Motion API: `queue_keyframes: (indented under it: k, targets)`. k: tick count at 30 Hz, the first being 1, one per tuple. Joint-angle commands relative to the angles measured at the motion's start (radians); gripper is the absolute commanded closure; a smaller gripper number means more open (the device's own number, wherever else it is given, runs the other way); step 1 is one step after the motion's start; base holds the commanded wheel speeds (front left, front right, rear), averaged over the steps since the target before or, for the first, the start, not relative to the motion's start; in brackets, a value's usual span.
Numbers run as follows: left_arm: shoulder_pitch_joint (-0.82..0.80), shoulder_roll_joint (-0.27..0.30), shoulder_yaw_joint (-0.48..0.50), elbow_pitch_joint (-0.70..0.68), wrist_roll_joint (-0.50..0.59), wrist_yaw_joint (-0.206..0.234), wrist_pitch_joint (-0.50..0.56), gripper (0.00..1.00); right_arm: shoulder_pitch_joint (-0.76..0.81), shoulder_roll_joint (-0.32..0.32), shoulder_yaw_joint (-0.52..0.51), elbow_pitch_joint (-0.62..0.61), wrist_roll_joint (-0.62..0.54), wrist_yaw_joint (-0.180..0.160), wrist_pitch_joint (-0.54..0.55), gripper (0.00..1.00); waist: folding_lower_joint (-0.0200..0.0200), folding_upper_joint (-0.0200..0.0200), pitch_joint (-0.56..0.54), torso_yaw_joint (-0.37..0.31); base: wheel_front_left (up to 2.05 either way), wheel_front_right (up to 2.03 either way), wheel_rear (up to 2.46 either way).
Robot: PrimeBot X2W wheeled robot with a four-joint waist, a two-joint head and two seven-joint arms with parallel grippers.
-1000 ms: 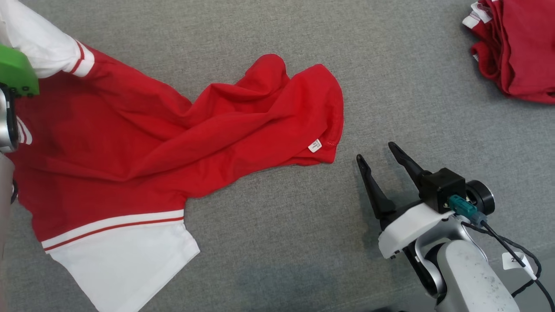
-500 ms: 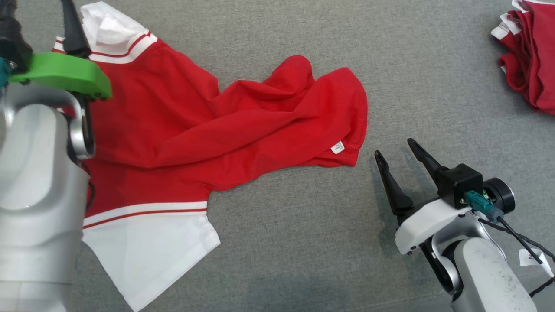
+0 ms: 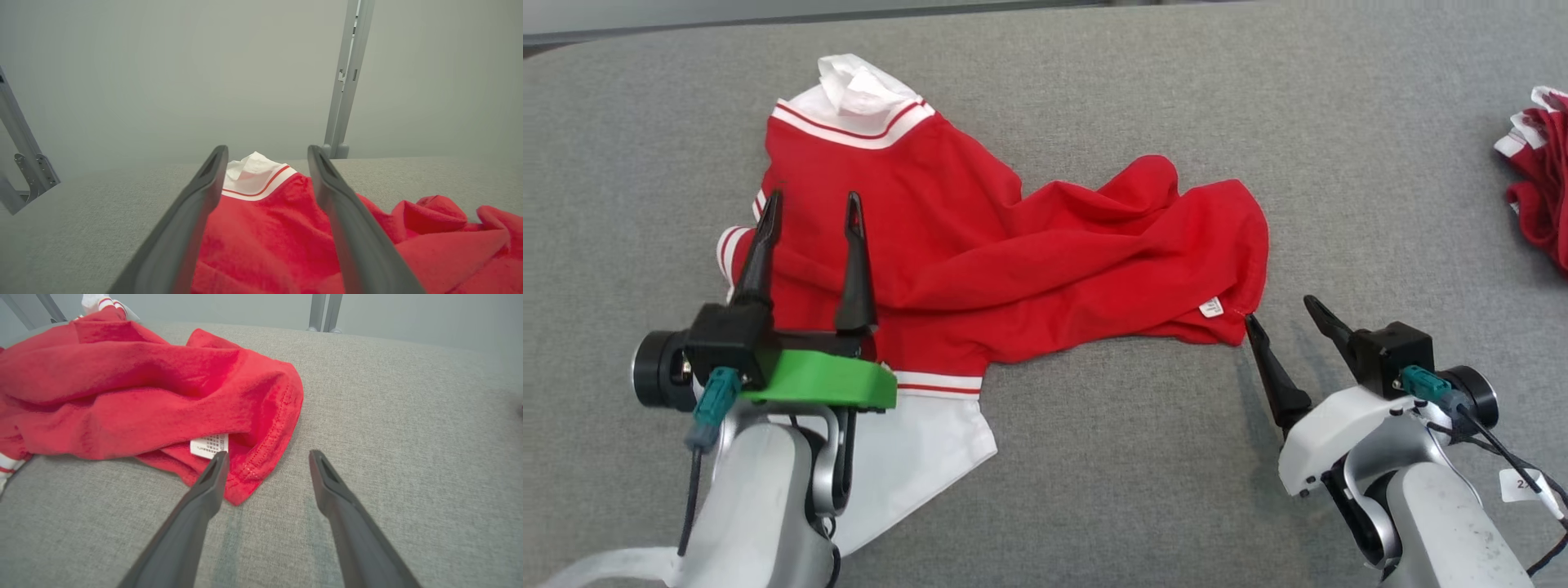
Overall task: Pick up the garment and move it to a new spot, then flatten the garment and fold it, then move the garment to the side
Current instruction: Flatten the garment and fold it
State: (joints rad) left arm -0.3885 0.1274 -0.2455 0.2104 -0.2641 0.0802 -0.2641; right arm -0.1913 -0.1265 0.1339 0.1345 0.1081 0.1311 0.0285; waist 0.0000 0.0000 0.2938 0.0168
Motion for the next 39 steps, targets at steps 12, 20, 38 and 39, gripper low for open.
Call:
queue_keyframes:
  k: [12, 20, 38, 39]
  targets:
    - [0.287, -0.036, 0.005, -0.226, 0.055, -0.048, -0.001, 0.0, -0.015, 0.051, -0.074, 0.072, -0.018, -0.001, 0.063, 0.0, 0.0, 0.0, -0.047, 0.07, 0.0, 0.0, 0.0]
    - [0.402, -0.035, 0.046, -0.296, 0.064, -0.113, -0.001, 0.0, -0.025, 0.072, -0.153, 0.087, -0.047, -0.001, 0.079, 0.0, 0.0, 0.0, -0.021, 0.1, 0.0, 0.0, 0.0]
    - [0.382, -0.065, 0.111, -0.272, 0.098, -0.162, -0.001, 0.0, -0.06, 0.073, -0.163, 0.138, -0.055, -0.001, 0.123, 1.0, 0.0, 0.0, 0.005, 0.147, 0.0, 0.0, 0.0]
    - [0.384, -0.066, 0.114, -0.269, 0.1, -0.163, -0.001, 0.0, -0.061, 0.073, -0.162, 0.127, -0.069, -0.001, 0.114, 1.0, 0.0, 0.0, -0.001, 0.145, 0.0, 0.0, 0.0]
